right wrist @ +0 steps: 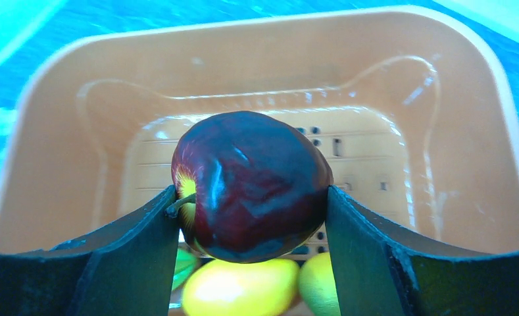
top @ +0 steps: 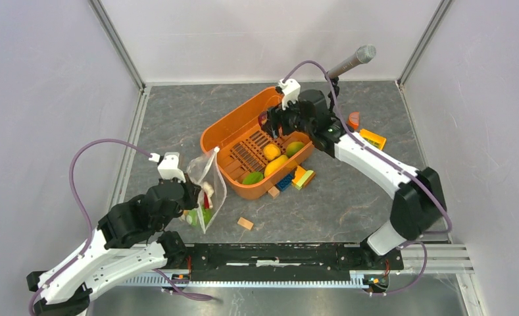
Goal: Place the food in the zip-top bag and seal the zipper
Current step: Pick up the fake fruit from the bin, then place the fake fruit in the zipper food storage bag.
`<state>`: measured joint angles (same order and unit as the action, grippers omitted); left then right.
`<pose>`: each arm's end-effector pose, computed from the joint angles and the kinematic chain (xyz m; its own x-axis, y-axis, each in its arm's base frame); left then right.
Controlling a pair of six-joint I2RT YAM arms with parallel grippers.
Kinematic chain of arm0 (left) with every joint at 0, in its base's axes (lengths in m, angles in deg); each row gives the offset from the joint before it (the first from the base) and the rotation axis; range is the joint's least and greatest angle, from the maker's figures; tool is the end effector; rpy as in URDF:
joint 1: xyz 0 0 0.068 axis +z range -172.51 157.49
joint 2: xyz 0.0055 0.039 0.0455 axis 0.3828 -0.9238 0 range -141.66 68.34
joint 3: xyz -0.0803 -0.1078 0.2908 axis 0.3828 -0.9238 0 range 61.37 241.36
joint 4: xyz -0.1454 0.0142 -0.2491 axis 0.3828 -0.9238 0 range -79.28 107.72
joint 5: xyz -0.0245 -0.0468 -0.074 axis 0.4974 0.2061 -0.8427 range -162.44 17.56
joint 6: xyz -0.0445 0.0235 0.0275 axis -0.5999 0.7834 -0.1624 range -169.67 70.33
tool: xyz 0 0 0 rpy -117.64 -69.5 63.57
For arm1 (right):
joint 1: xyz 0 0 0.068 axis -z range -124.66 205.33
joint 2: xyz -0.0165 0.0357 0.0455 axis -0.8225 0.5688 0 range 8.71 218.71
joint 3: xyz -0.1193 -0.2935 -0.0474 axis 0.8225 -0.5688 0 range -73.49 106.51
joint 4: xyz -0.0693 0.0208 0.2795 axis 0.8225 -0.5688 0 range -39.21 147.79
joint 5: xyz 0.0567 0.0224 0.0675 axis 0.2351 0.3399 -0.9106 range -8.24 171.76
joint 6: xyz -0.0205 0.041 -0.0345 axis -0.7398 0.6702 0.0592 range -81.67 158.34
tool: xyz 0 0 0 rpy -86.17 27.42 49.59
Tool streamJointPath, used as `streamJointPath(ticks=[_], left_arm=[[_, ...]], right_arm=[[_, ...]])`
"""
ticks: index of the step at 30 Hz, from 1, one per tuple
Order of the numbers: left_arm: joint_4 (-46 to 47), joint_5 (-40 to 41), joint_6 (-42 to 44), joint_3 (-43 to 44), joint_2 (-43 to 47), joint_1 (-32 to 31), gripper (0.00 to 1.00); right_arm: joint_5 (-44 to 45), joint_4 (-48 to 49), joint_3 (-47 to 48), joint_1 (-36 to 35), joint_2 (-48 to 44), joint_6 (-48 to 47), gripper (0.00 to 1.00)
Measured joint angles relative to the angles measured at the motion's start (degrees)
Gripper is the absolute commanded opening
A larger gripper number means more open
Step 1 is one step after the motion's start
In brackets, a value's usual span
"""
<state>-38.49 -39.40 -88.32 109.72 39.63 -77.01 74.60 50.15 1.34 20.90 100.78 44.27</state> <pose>0.0589 -0.0444 0.3481 -0.5376 -0.1479 -0.8301 0.1183 0.9615 -0.2479 0.3389 0.2385 0.3542 -0.4127 -0.1587 -0.8969 -0.6150 0.7750 0.1459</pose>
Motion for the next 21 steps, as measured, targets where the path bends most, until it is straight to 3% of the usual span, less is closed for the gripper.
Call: streamJointPath(ticks=[9, 21], left_arm=[[0.42, -1.79, -1.49, 0.00, -0.02, 0.00, 0.11], [0.52, -5.07, -2.80, 0.24, -0.24, 0.00, 0.11]], right_arm=[[-14.84, 14.51, -16.04, -3.74, -14.99, 7.32, 0.39], [-24.98, 29.29, -21.27, -24.35, -18.95, 3.98, 0.35]])
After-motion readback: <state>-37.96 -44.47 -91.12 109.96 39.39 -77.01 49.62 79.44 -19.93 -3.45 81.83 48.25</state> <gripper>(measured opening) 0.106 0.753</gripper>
